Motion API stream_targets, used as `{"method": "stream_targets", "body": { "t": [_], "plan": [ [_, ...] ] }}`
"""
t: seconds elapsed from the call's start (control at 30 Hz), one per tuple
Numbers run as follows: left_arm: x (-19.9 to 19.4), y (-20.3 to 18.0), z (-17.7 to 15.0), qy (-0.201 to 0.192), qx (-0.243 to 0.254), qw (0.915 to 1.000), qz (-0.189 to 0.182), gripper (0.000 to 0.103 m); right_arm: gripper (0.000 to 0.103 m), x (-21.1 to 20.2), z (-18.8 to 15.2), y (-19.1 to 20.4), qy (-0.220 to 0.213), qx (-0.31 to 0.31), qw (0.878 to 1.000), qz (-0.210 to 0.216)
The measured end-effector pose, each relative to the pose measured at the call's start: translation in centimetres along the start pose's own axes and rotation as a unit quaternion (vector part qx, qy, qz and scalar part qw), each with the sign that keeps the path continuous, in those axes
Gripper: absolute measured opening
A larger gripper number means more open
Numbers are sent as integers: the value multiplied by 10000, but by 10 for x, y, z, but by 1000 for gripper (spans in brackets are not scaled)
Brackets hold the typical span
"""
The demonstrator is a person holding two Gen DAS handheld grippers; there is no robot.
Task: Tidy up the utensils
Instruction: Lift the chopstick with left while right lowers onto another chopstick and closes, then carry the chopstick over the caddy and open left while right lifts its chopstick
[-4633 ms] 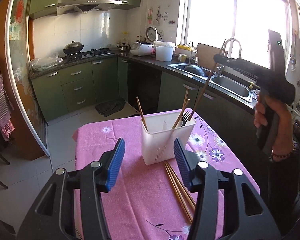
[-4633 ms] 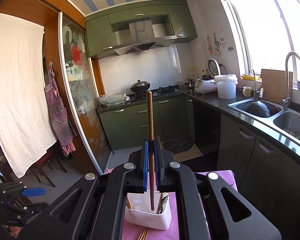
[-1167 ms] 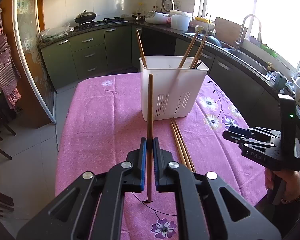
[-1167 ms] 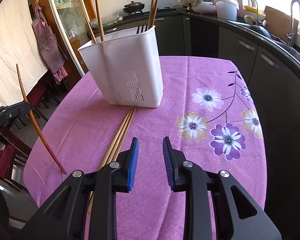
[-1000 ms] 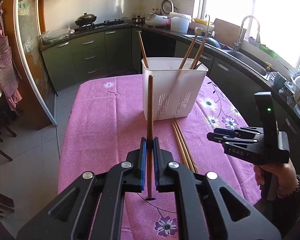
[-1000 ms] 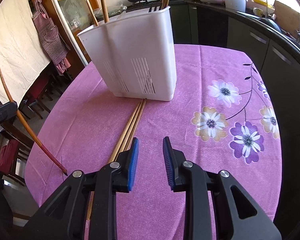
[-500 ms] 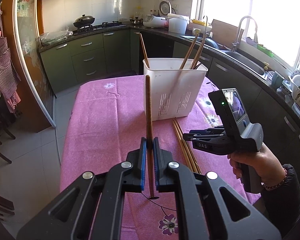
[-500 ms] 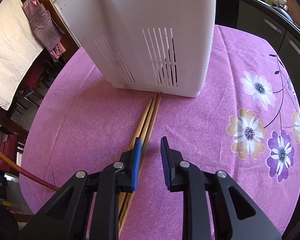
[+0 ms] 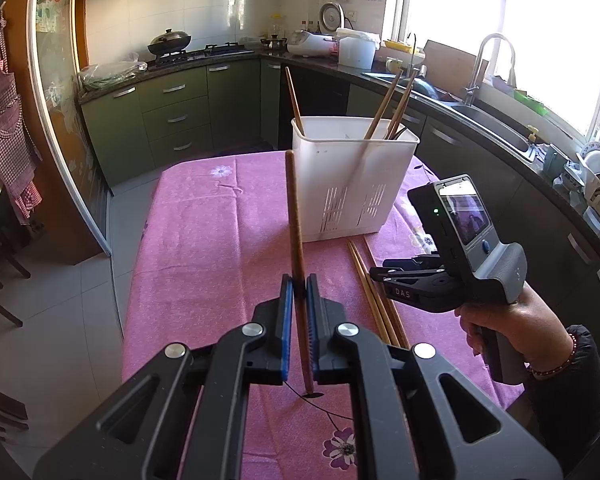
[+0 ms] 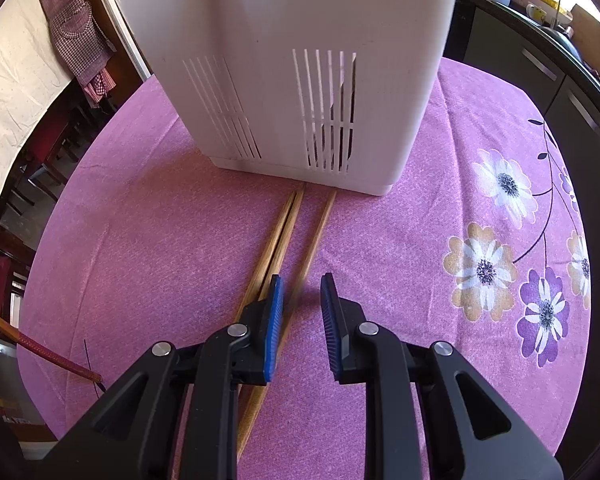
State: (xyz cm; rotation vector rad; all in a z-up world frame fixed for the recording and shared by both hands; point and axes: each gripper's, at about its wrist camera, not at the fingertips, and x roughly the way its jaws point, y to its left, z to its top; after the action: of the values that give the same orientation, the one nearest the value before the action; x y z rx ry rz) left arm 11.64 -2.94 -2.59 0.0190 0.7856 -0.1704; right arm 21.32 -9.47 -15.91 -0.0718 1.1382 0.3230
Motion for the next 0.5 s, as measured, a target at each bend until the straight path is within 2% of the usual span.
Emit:
{"method": "stream_targets", "body": {
  "t": [0.07,0.1,0.27,0.4,0.5],
  "plan": [
    [0,2,-1,1,-9,10000,5,7,18,4,2,7,-20,-39,10000,-86],
    [0,2,-1,2,-11,10000,6,7,13,4,1,6,-29,-58,9999,-136],
    [0,2,-1,1,-9,10000,-1,7,7,-2,-4,-2,-53,15,10000,-48],
    [0,2,-1,4,-6,10000,-2,7,7,-31,-11,-15,-394,119,9991,88],
    [-1,4,-2,13,26,10000,-7,7,7,-69,-19,-20,-833,149,9962,196]
  ]
}}
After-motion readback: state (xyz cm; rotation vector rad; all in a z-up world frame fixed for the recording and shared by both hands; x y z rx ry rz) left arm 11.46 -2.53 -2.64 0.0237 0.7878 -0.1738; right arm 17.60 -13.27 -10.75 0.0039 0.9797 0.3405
